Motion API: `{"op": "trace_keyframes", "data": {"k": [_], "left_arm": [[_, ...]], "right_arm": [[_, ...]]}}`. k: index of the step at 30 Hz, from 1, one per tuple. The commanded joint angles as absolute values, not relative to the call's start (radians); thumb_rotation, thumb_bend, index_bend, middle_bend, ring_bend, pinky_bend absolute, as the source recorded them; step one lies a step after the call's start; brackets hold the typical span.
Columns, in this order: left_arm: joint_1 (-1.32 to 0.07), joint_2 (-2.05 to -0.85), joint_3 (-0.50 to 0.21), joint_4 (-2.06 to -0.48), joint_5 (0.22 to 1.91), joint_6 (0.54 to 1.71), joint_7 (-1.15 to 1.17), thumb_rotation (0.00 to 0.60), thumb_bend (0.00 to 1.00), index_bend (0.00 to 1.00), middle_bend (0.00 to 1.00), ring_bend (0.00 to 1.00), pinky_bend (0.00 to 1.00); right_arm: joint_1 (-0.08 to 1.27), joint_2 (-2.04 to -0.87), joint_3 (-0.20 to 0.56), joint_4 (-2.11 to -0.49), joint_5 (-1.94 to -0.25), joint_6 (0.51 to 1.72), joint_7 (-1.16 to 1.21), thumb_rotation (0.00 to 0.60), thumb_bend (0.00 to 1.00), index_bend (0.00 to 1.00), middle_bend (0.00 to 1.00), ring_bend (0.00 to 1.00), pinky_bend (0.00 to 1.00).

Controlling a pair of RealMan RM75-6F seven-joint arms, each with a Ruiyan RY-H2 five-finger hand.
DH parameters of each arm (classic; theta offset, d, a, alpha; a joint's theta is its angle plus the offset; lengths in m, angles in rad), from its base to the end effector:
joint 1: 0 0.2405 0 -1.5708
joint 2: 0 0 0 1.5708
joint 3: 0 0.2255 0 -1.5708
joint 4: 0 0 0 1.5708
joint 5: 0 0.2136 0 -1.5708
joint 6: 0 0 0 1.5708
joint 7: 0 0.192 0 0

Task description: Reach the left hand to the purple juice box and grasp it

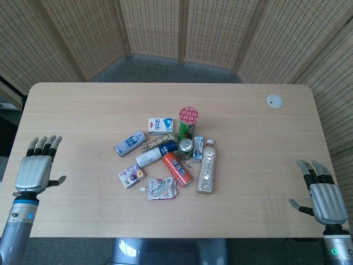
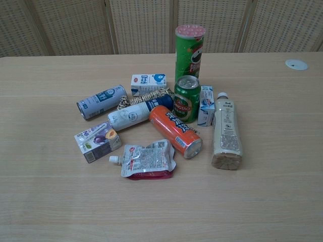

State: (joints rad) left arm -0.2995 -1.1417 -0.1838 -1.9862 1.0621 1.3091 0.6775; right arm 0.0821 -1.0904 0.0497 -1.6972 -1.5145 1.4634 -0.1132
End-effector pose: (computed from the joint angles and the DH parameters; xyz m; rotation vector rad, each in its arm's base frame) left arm -0.2101 0.2846 0.1035 -1.4718 -0.8815 -0.6260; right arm -0.2692 -0.2248 0.1374 1.4345 -0.8708 0.8599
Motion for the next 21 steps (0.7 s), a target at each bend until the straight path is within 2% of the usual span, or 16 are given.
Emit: {"op": "trace_keyframes", "data": {"k": [1, 6, 12, 18, 21], "left_arm": [[-0.414, -1.198, -0.228, -2.067, 0.878, 1.302, 0.882, 0.6, 0.0, 0.0, 0.0, 0.0, 0.0], [-0.523, -1.297, -0.268, -2.045, 0.687, 1.322, 0.999, 0.6, 0.0, 0.0, 0.0, 0.0, 0.0], [-0.626, -1.409, -0.292, -1.954, 0.57, 1.347, 1.058, 0.6, 0.0, 0.0, 0.0, 0.0, 0.0], [-0.673, -1.418, -0.257, -1.898, 0.65, 1.305, 1.031, 0.6, 0.0, 0.0, 0.0, 0.0, 0.0], [-0.684, -1.354, -0.207, -1.881, 0.73, 1.197, 0.988, 0.6, 0.0, 0.0, 0.0, 0.0, 0.0]], "right_arm": [[0.082, -1.089, 0.048, -1.699, -1.517, 1.464, -0.112, 0.581, 0.0, 0.0, 0.0, 0.0, 0.0], [0.084, -1.089, 0.044, -1.702, -1.522, 1.46, -0.112, 0.579, 0.0, 0.0, 0.0, 0.0, 0.0], [0.086, -1.088, 0.042, -1.703, -1.523, 1.453, -0.1, 0.582, 0.0, 0.0, 0.0, 0.0, 0.0], [0.086, -1.085, 0.044, -1.698, -1.518, 1.452, -0.085, 0.582, 0.0, 0.0, 0.0, 0.0, 0.0], [0.086, -1.083, 0.047, -1.696, -1.515, 1.452, -0.078, 0.581, 0.0, 0.0, 0.0, 0.0, 0.0]]}}
